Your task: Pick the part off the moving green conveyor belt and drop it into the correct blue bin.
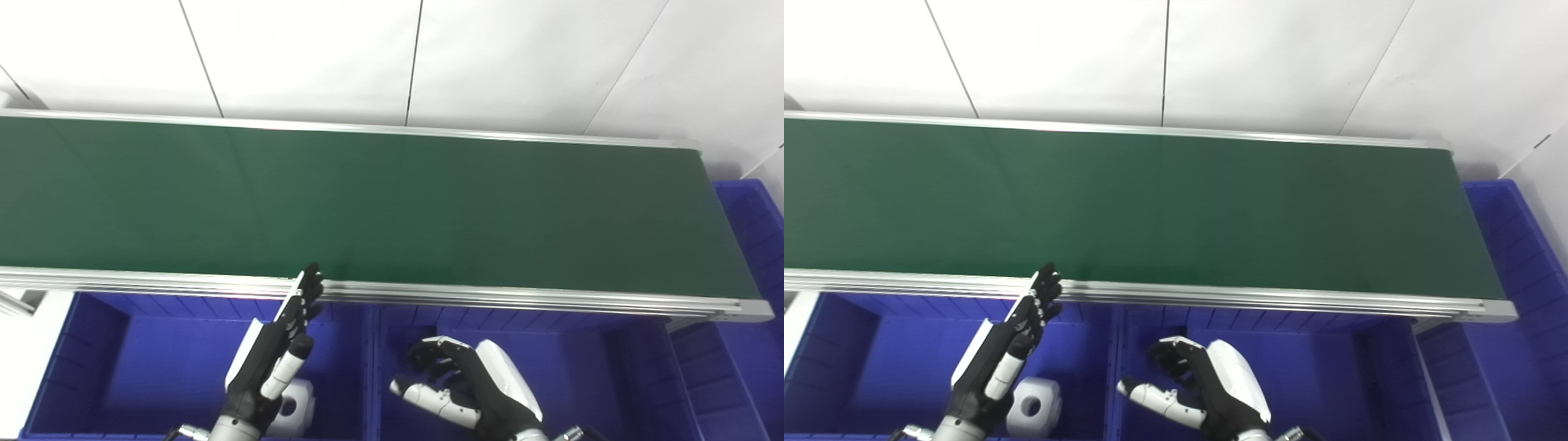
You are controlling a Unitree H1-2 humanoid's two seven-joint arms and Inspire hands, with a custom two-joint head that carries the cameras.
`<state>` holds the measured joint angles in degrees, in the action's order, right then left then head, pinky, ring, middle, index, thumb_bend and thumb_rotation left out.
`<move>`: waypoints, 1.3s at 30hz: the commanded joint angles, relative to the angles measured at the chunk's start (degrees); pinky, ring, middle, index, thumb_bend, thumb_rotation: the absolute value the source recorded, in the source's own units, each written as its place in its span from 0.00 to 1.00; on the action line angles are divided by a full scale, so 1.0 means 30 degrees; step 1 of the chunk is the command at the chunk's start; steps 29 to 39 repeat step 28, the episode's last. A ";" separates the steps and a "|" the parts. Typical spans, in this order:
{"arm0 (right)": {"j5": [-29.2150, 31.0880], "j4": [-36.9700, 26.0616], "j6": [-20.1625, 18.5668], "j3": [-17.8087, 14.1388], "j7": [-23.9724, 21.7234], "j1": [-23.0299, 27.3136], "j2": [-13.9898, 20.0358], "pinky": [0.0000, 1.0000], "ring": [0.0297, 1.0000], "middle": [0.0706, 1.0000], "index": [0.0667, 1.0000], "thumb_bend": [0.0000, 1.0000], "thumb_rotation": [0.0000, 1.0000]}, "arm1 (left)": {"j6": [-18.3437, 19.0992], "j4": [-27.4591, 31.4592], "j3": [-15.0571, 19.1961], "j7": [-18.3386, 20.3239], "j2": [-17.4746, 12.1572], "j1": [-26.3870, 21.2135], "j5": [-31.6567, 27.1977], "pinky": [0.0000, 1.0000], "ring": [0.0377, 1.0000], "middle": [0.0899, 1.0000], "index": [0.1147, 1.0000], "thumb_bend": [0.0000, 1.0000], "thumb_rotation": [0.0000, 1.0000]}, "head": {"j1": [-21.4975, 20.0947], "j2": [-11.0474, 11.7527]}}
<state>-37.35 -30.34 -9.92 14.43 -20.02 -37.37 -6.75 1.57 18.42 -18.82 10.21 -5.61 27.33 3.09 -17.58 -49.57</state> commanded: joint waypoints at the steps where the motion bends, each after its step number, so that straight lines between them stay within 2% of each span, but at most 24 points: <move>1: 0.5828 0.1994 0.6922 0.1382 0.4177 -0.2375 -0.2329 0.73 0.77 0.78 0.76 0.76 0.88 | -0.1578 0.0601 -0.0091 0.0147 -0.0334 -0.0134 0.0380 0.97 1.00 1.00 1.00 0.87 0.93 | 0.0027 -0.0018; 5: 0.6812 0.3635 0.7859 0.1112 0.4893 -0.1720 -0.1726 0.85 0.87 0.89 0.89 0.84 0.99 | -0.1452 0.0493 -0.0247 0.0161 -0.0307 -0.0281 0.0687 0.96 1.00 1.00 1.00 0.86 0.94 | 0.0161 0.0008; 7: 0.7106 0.4437 0.8364 0.1327 0.5134 -0.1219 -0.1431 0.92 0.93 0.95 0.95 0.87 1.00 | -0.1494 0.0423 -0.0228 0.0195 -0.0379 -0.0323 0.0771 0.97 1.00 1.00 1.00 0.85 0.94 | -0.0120 -0.0018; 11: 0.7154 0.5649 0.9266 0.1812 0.5975 -0.0398 -0.1048 0.98 0.98 0.99 0.98 0.87 1.00 | -0.1575 0.0401 -0.0115 0.0195 -0.0581 -0.0297 0.0905 0.97 1.00 1.00 1.00 0.85 0.94 | -0.0632 -0.0203; 20: 0.6838 0.6221 0.8907 0.2453 0.7342 0.0465 -0.1336 0.96 0.97 0.99 0.99 0.87 1.00 | -0.0961 0.0712 0.0277 0.0648 -0.1158 -0.0506 0.0466 0.98 1.00 1.00 1.00 0.89 0.96 | -0.2157 -0.0866; 26: 0.6648 0.5961 0.8779 0.2794 0.7684 0.0767 -0.1293 0.97 0.98 1.00 1.00 0.87 1.00 | -0.0947 0.0785 0.0430 0.0932 -0.1327 -0.0590 -0.0002 0.98 1.00 1.00 1.00 0.90 0.95 | -0.2331 -0.0974; 39: 0.6681 0.5859 0.8652 0.2830 0.7762 0.0778 -0.1314 0.97 0.97 0.99 1.00 0.86 1.00 | -0.0985 0.0790 0.0402 0.0982 -0.1369 -0.0612 0.0048 0.98 1.00 1.00 1.00 0.89 0.95 | -0.2242 -0.1015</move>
